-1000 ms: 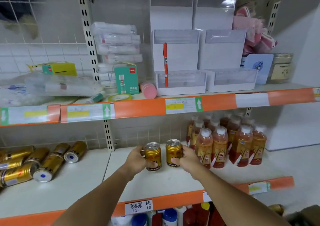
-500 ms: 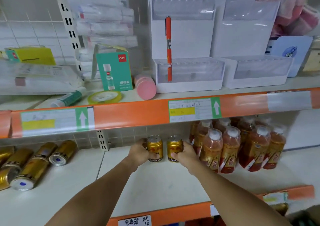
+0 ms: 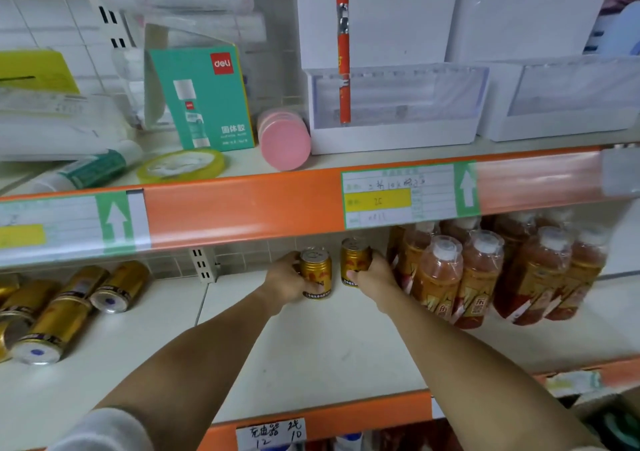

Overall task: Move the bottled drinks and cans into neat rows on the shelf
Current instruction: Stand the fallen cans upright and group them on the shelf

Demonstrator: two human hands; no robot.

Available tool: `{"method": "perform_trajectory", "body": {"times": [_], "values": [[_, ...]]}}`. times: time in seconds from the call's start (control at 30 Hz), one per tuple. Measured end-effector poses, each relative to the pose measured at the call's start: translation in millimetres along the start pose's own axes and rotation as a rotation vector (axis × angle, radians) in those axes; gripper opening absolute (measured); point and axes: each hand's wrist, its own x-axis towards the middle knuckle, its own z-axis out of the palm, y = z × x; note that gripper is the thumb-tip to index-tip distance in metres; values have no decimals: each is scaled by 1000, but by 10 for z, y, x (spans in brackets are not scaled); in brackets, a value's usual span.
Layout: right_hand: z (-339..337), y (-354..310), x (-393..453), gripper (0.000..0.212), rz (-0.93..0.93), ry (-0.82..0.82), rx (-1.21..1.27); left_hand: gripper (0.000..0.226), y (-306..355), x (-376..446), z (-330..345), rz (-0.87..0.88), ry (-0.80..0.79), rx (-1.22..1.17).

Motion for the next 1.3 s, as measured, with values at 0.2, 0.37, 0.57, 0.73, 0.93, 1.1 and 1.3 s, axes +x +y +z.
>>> {"method": "perform_trajectory", "body": {"times": [0.2,0.37,0.57,0.73,0.93,1.1,1.3], "values": [[21,2,95,49,-4,8,-49,85,24,75,91,24,27,-8],[17,54,123,50,-21,29,-53,83,31,209,119,34,26,-42],[16,126,133,53,-57,40,-19,84,-27,311,179,34,7,-47],[27,167,153,48,-67,25,-5,79,-16,324,225,69,-4,-37],[29,155,150,52,-68,3,-17,81,-70,378,249,81,-16,-34],[34,161,145,52,-73,-1,-60,88,-152,371,255,98,-29,-55],[22,153,121,55,-69,-8,-61,88,-241,384,294,93,-43,-117]]}}
